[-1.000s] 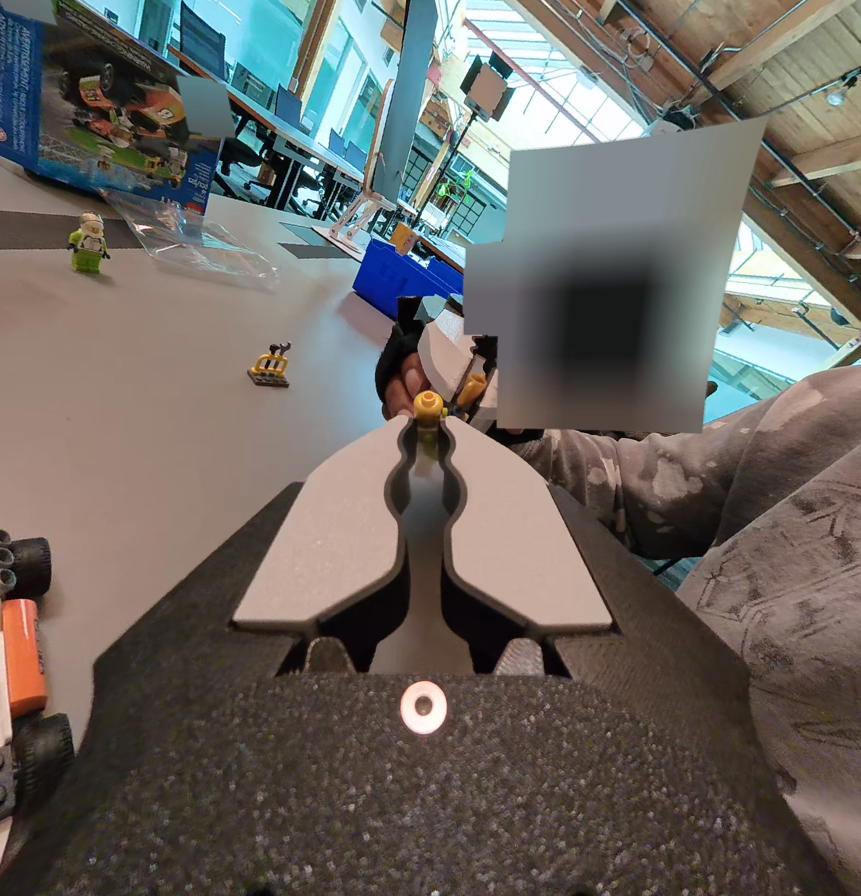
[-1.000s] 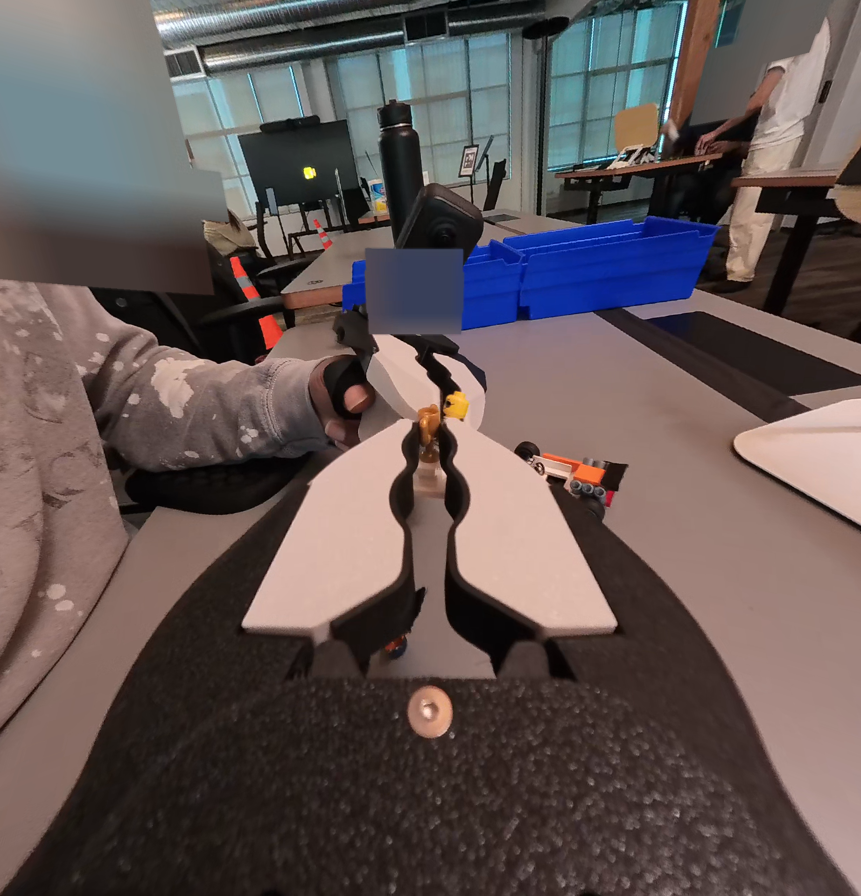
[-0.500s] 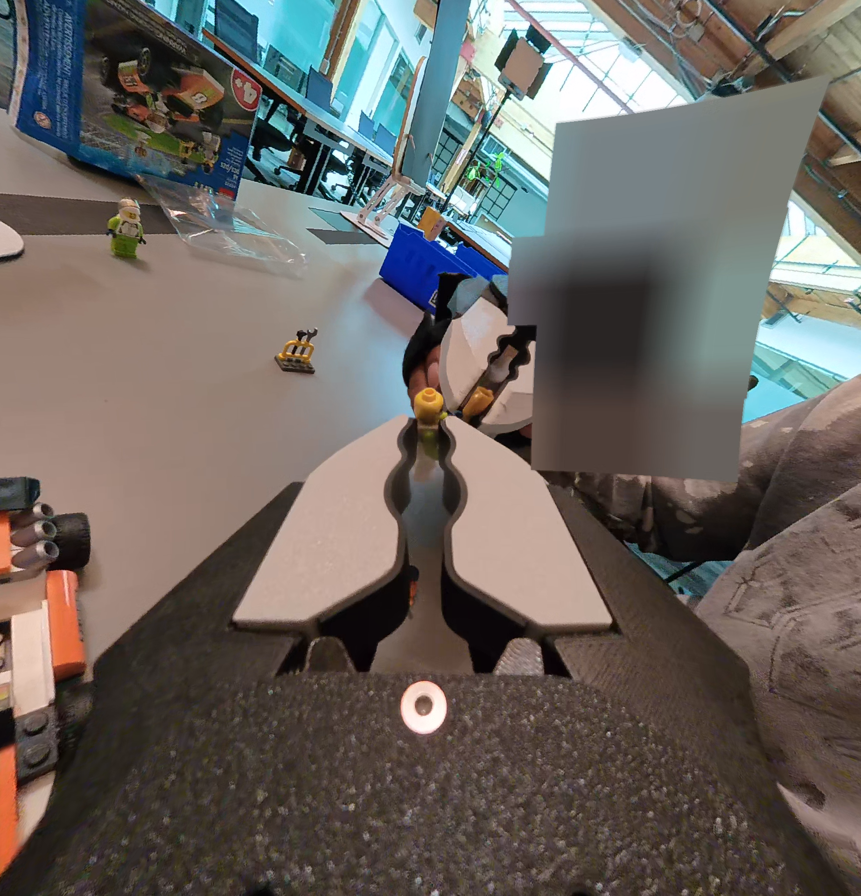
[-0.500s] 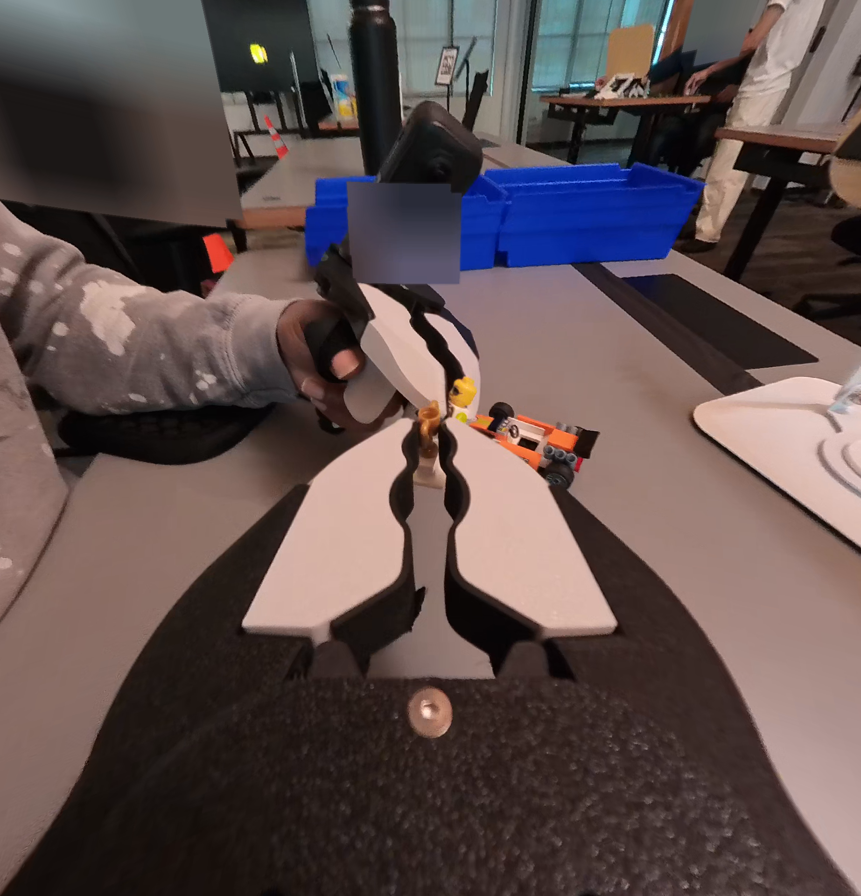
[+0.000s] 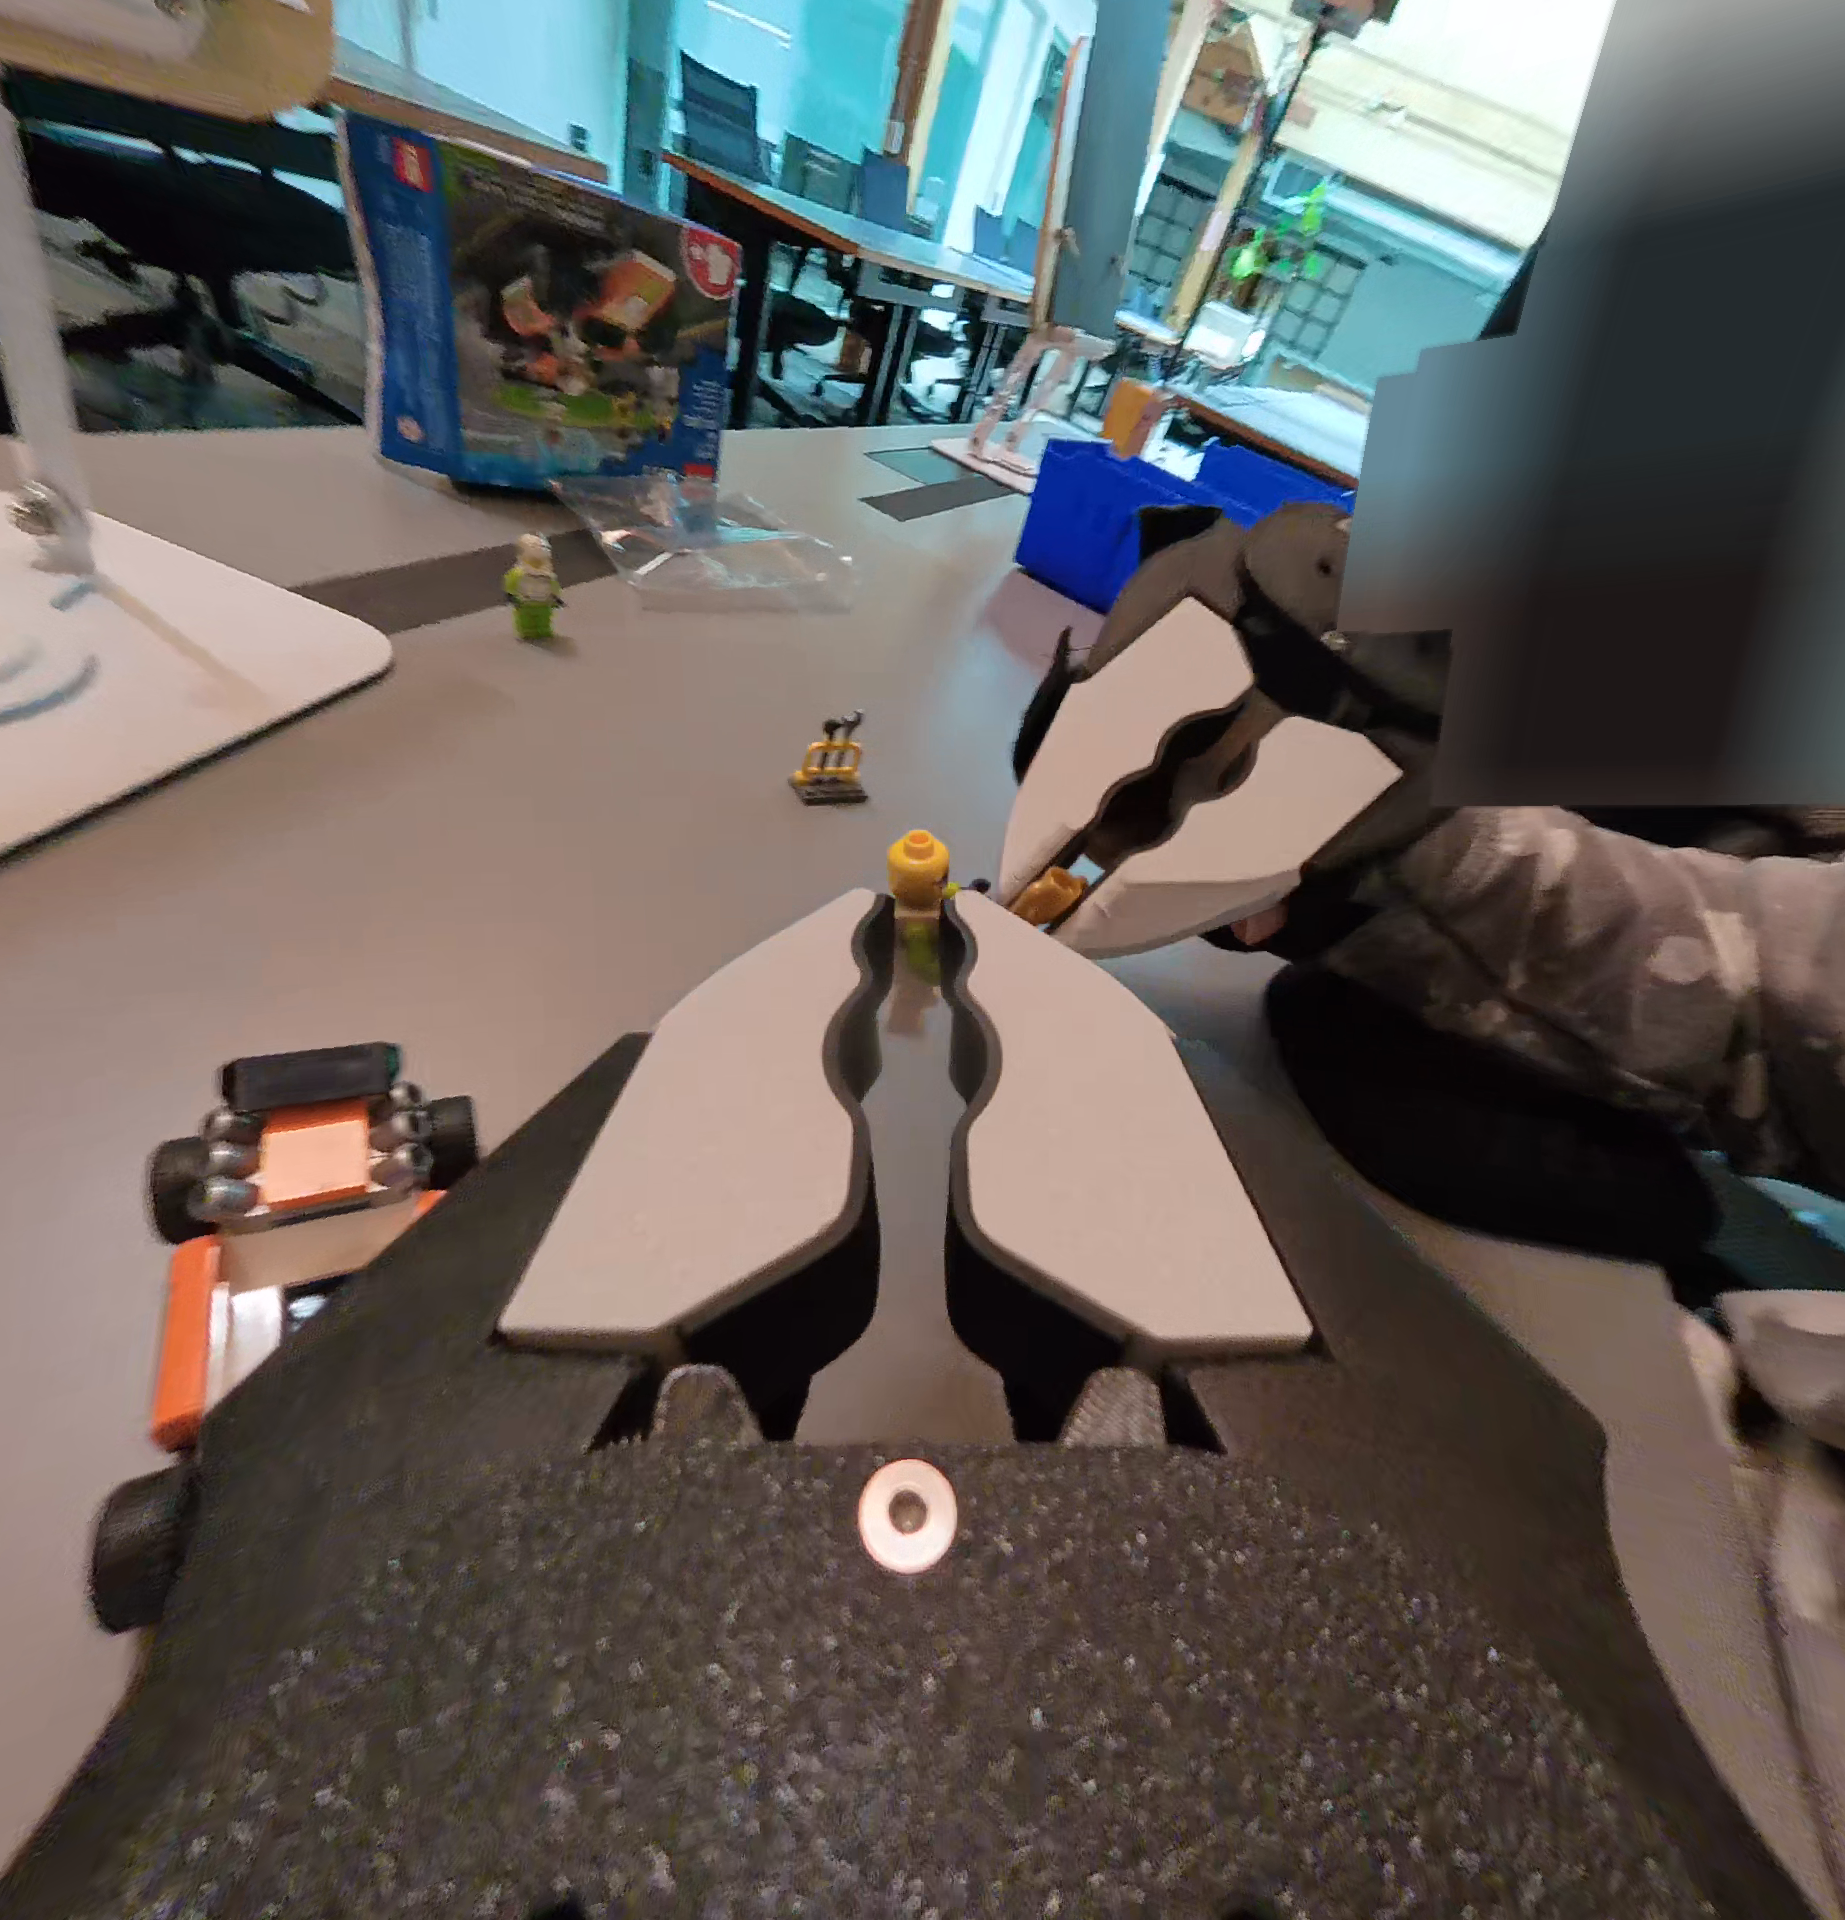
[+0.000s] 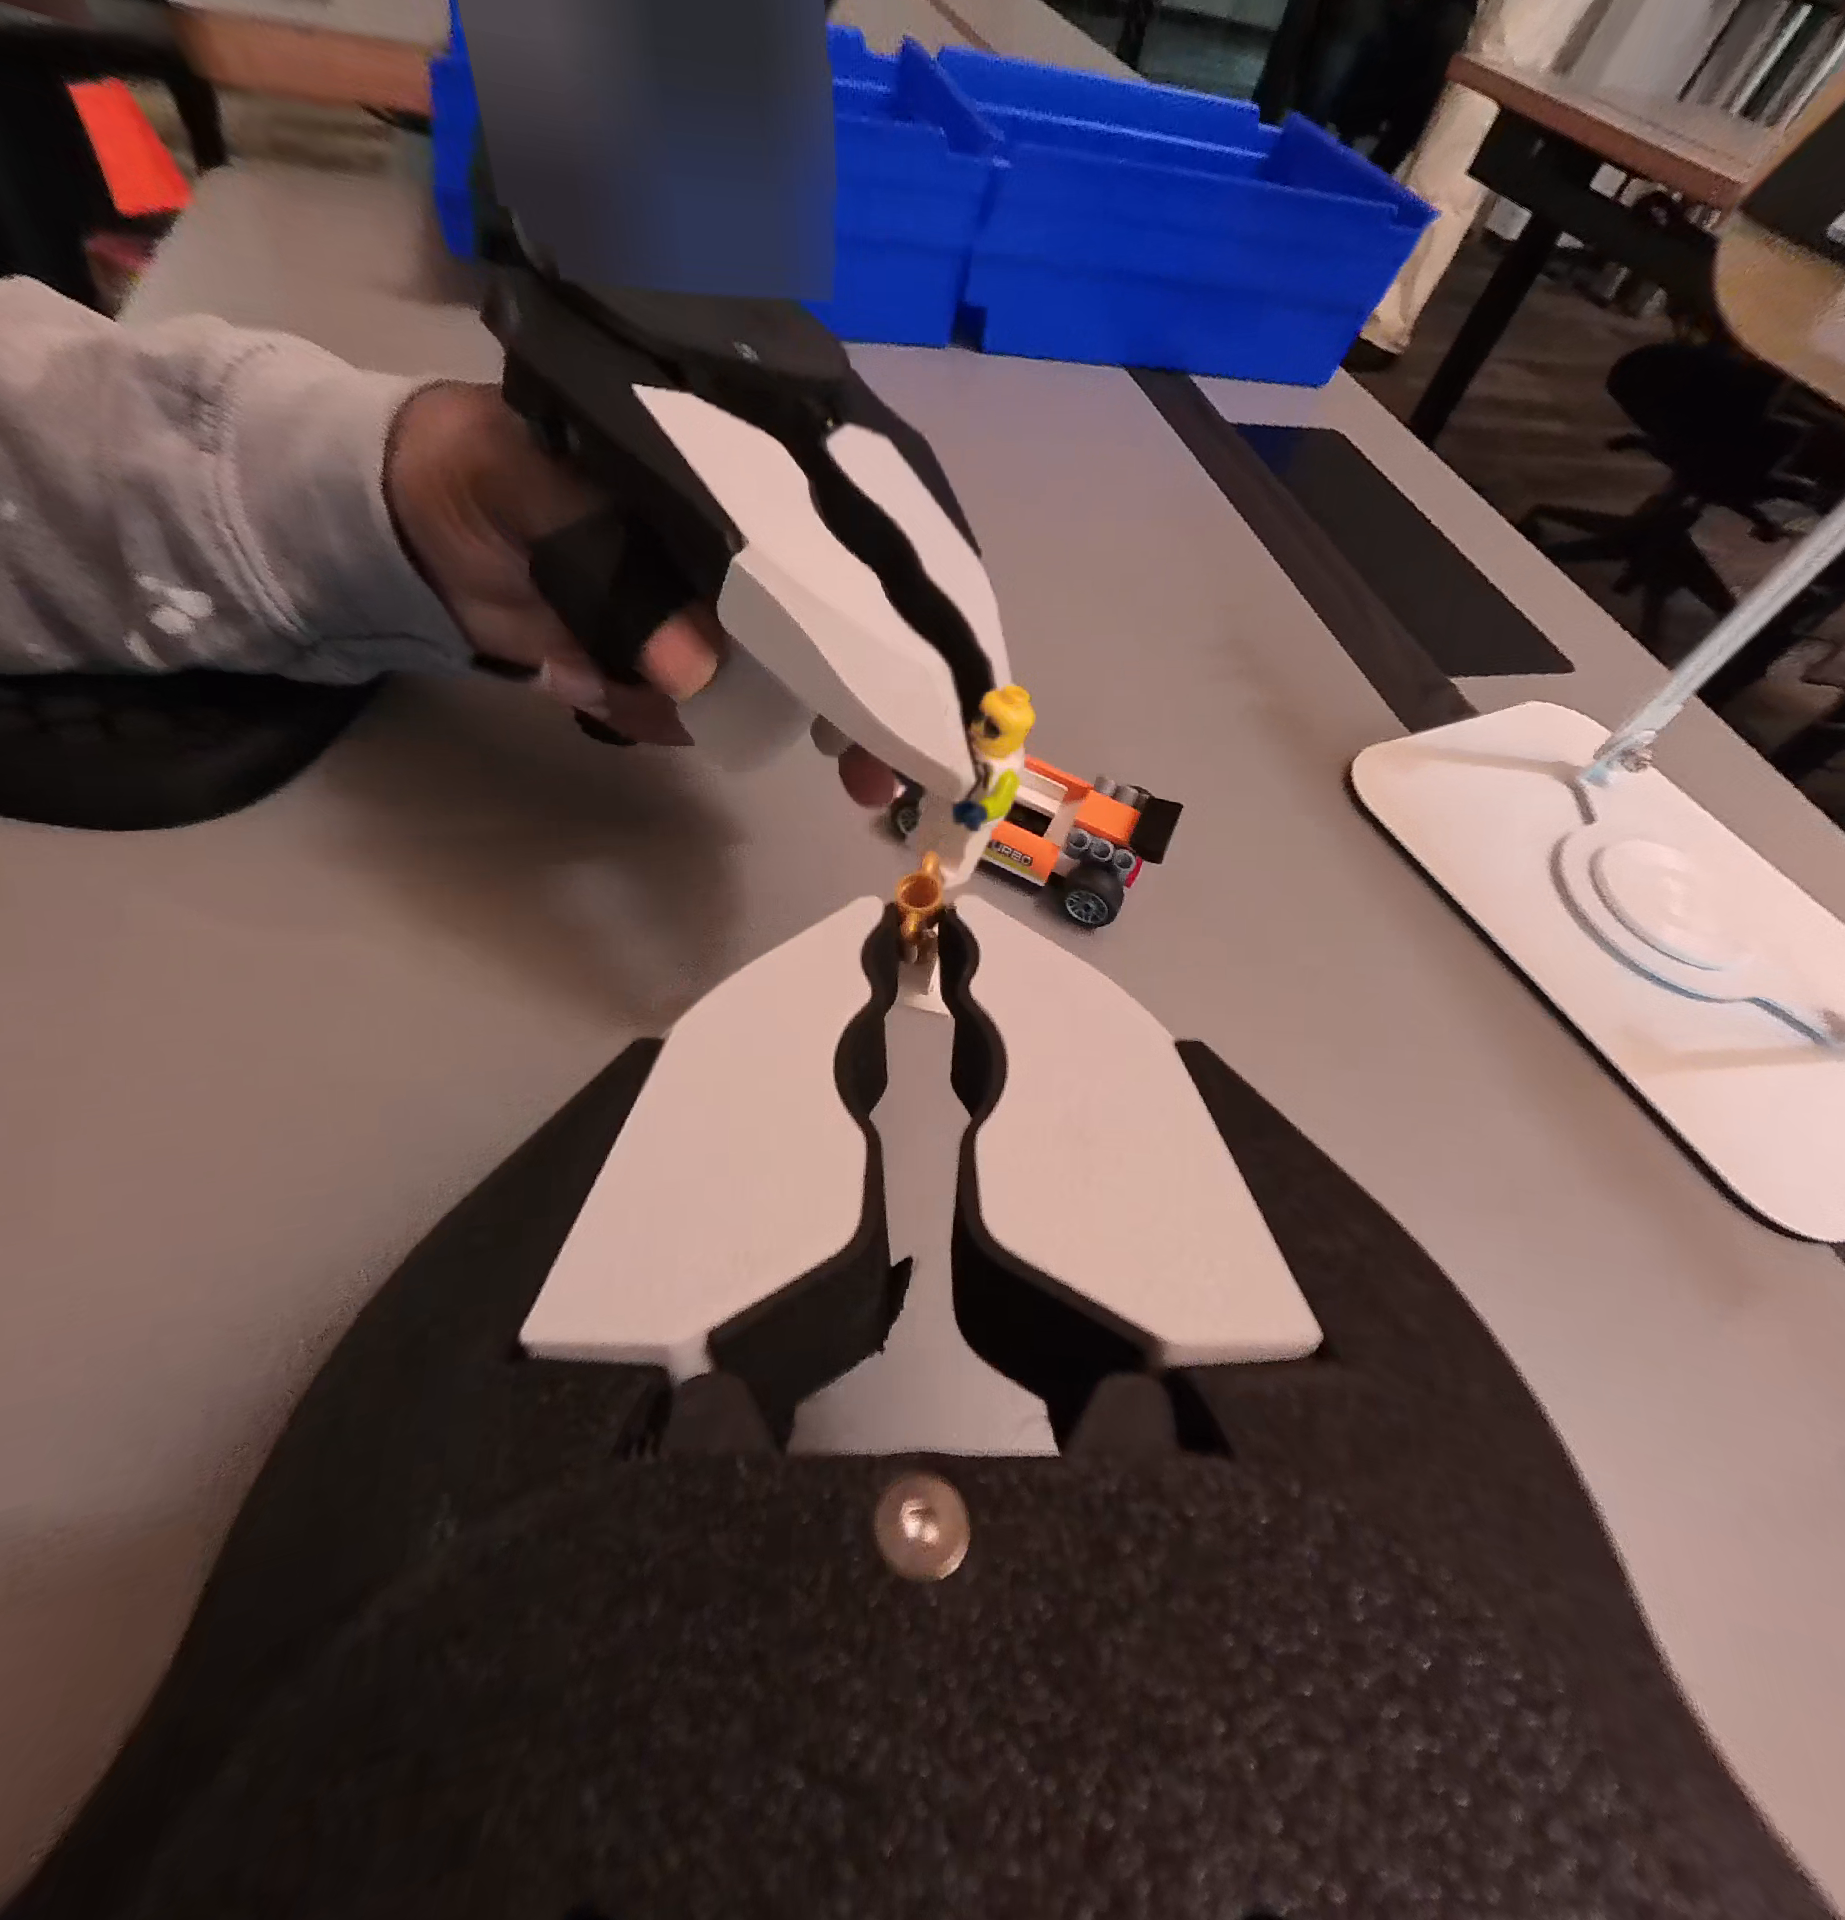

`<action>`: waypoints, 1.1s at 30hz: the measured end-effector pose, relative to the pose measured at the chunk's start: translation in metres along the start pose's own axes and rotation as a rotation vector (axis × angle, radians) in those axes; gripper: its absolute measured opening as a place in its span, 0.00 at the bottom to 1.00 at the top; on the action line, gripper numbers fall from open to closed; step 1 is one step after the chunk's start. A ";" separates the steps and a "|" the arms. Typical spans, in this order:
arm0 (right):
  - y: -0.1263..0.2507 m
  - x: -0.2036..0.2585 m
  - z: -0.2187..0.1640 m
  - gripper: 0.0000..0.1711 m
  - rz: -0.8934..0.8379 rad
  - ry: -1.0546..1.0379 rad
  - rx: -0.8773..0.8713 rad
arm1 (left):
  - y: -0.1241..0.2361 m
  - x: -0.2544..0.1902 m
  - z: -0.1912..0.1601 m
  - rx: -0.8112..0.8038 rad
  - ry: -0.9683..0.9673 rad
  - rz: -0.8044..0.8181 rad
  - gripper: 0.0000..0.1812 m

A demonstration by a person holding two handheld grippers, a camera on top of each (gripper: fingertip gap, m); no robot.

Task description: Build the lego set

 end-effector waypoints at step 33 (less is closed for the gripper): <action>-0.014 0.007 0.010 0.04 -0.302 0.100 0.021 | -0.001 -0.008 0.005 -0.027 -0.111 0.202 0.05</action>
Point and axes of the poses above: each gripper's, where its closed fingertips meet, y back along the fingers, z out of its top, x = y × z across the jaws, the point moved 8 cm from there along y, back along the fingers, and after that the axes turned 1 degree about -z, right-handed, at the moved point
